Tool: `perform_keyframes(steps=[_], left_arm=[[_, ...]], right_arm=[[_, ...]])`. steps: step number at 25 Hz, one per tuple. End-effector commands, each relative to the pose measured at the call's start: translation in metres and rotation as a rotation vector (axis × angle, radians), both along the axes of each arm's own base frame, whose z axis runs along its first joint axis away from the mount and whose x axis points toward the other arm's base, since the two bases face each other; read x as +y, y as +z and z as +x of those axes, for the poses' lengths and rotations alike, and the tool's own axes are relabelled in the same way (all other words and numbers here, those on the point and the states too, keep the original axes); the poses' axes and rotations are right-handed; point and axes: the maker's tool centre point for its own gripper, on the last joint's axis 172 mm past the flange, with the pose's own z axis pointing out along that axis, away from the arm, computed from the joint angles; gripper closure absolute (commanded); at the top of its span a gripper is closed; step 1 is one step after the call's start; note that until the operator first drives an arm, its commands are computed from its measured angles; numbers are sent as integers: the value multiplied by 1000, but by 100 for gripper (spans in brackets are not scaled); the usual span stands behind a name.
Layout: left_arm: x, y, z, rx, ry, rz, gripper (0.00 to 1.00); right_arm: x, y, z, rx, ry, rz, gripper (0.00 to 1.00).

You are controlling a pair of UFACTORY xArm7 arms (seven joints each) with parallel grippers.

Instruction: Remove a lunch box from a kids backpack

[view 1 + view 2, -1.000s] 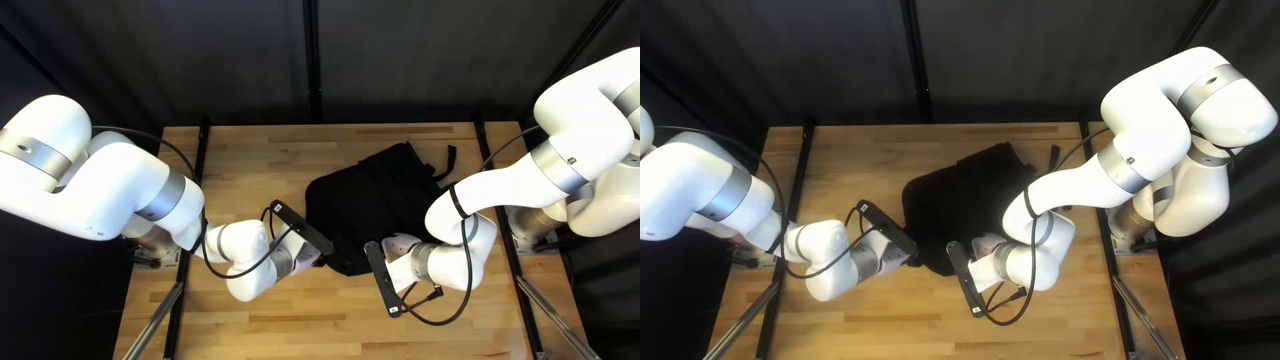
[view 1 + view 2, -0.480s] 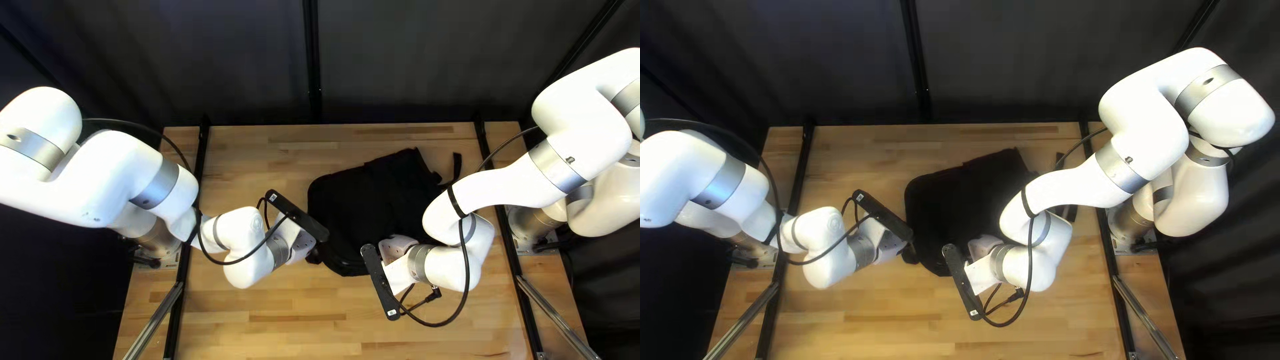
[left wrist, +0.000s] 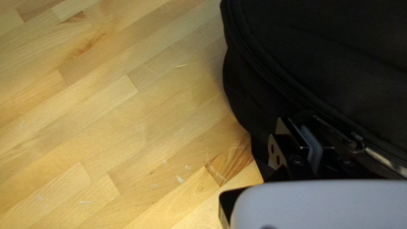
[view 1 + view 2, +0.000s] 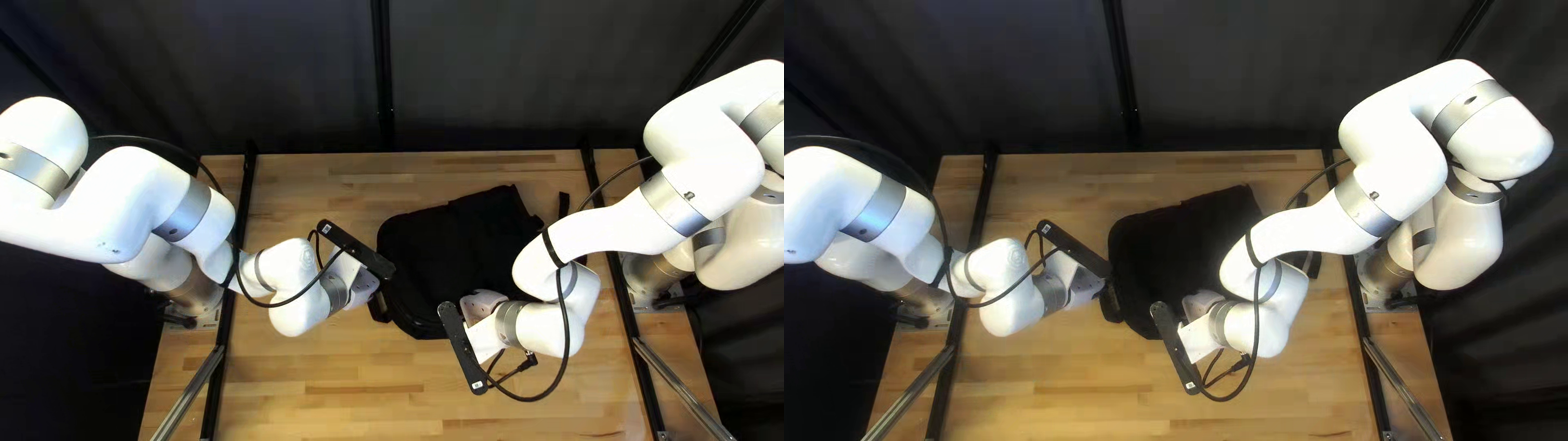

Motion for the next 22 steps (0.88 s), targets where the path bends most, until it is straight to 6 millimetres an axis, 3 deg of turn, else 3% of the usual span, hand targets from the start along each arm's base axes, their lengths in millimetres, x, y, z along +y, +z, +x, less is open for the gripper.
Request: perform_keyframes(steps=[1, 22], left_arm=[[6, 2, -2, 5, 8, -7, 100], [17, 10, -3, 42, 18, -31, 100]], right_arm=[[4, -4, 3, 2, 10, 2, 100], [36, -9, 11, 17, 53, 12, 100]])
